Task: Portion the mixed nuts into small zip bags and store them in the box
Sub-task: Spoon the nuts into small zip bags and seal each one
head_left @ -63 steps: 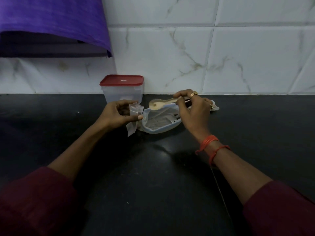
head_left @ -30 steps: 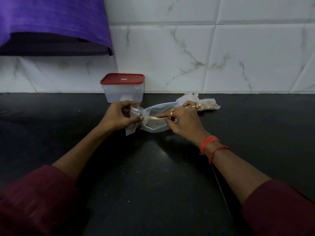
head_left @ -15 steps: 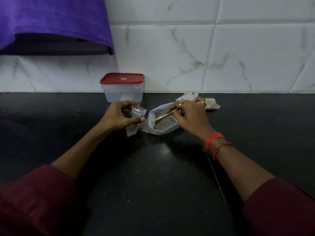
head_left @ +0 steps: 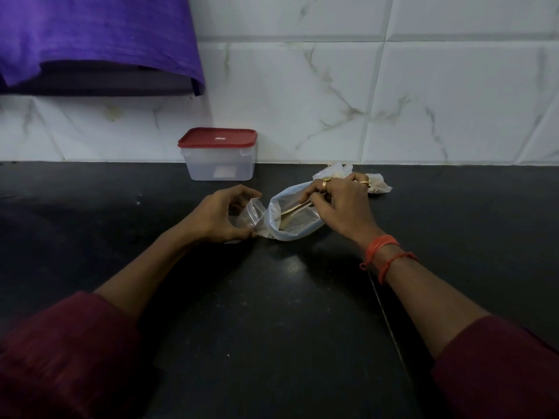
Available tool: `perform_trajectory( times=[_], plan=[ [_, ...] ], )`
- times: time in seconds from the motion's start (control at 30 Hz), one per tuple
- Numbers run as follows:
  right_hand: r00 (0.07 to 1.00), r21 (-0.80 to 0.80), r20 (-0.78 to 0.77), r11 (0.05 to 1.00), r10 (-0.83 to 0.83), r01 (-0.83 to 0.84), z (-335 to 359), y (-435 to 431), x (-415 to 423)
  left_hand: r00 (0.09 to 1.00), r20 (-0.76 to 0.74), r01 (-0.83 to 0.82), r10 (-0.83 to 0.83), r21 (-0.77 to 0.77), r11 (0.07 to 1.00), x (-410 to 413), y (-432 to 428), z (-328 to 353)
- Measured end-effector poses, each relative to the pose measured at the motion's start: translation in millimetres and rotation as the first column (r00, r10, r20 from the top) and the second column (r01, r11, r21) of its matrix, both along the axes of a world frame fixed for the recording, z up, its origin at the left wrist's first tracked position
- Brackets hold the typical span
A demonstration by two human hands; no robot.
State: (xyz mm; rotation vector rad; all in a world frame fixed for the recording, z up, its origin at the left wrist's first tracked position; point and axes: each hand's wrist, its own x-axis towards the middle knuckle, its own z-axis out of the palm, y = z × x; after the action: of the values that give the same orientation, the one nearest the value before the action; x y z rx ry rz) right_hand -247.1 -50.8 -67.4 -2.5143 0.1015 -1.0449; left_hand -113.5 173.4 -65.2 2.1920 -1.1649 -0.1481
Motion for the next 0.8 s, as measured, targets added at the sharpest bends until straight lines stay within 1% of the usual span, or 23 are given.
perform_trajectory(
  times=[0.1, 0.17, 0.27, 0.33, 0.4, 0.5, 0.8],
  plan=[
    [1.0, 0.013, 0.002, 1.0, -0.016, 0.016, 0.4, -1.3, -0.7, 1.0, 0.027, -0.01, 0.01, -0.002, 1.0, -0.8, -2.0, -2.6],
    [1.0, 0.02, -0.023, 1.0, -0.008, 0.009, 0.5, -1.1, -1.6, 0.999, 0.035, -0.016, 0.017, -0.005, 1.0, -0.6, -2.7, -4.2],
    [0.993, 0.023, -0.114, 0.999, 0.031, -0.029, -0.5, -1.4, -0.2, 0.998, 0.055, -0.031, 0.032, -0.012, 0.999, -0.9, -3.8, -7.6],
    [0.985, 0.072, -0.155, 0.995, 0.079, -0.069, -1.6, -2.3, 1.6, 0.998, 0.05, -0.04, 0.041, -0.02, 0.999, -1.7, -5.0, -9.8],
    [0.984, 0.121, -0.144, 0.989, 0.102, -0.085, -2.1, -4.1, 2.5, 0.998, 0.053, -0.044, 0.045, -0.019, 0.999, -2.0, -6.2, -11.3],
    [0.99, 0.167, -0.114, 0.984, 0.088, -0.068, 0.0, -5.1, 0.3, 0.997, 0.065, -0.044, 0.045, -0.021, 0.999, -1.3, -6.0, -12.2],
    [0.997, 0.204, -0.075, 0.979, 0.034, -0.018, 1.4, -9.6, -4.8, 0.997, 0.057, -0.057, 0.058, -0.029, 0.998, -1.1, -7.3, -13.4]
  ],
)
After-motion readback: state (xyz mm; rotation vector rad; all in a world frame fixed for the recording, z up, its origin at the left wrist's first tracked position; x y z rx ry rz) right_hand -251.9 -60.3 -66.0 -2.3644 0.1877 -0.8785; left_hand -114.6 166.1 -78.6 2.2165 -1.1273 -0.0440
